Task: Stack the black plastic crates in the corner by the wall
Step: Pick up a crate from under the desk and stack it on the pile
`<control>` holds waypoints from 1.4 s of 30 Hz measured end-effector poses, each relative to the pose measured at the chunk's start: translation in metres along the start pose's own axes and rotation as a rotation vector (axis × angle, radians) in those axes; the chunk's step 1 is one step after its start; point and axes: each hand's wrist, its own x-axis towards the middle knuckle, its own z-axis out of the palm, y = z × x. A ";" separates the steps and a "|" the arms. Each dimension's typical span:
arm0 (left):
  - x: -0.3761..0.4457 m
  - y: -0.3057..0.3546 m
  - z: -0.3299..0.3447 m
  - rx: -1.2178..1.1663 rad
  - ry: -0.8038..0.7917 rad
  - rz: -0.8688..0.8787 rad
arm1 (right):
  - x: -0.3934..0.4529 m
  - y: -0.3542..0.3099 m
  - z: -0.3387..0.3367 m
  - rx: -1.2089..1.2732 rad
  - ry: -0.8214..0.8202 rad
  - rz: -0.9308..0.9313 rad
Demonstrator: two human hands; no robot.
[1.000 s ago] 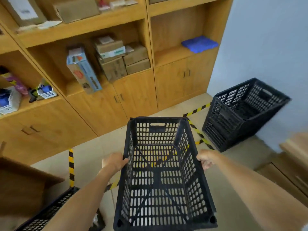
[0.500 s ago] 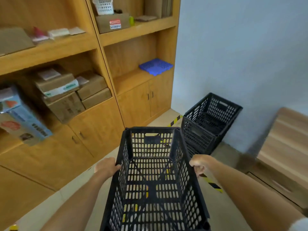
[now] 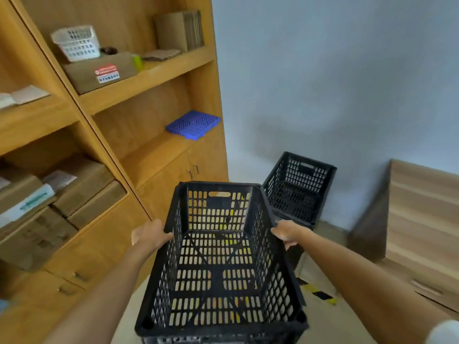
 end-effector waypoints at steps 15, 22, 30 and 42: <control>0.168 0.236 -0.128 -0.011 0.221 0.231 | 0.088 0.042 -0.243 0.135 0.272 0.009; 0.225 0.367 -0.138 0.010 0.220 0.452 | 0.120 0.112 -0.283 0.135 0.333 0.148; 0.325 0.486 -0.139 0.078 0.189 0.661 | 0.174 0.141 -0.330 0.138 0.426 0.278; 0.466 0.549 -0.099 0.213 -0.008 0.773 | 0.272 0.126 -0.388 0.222 0.445 0.424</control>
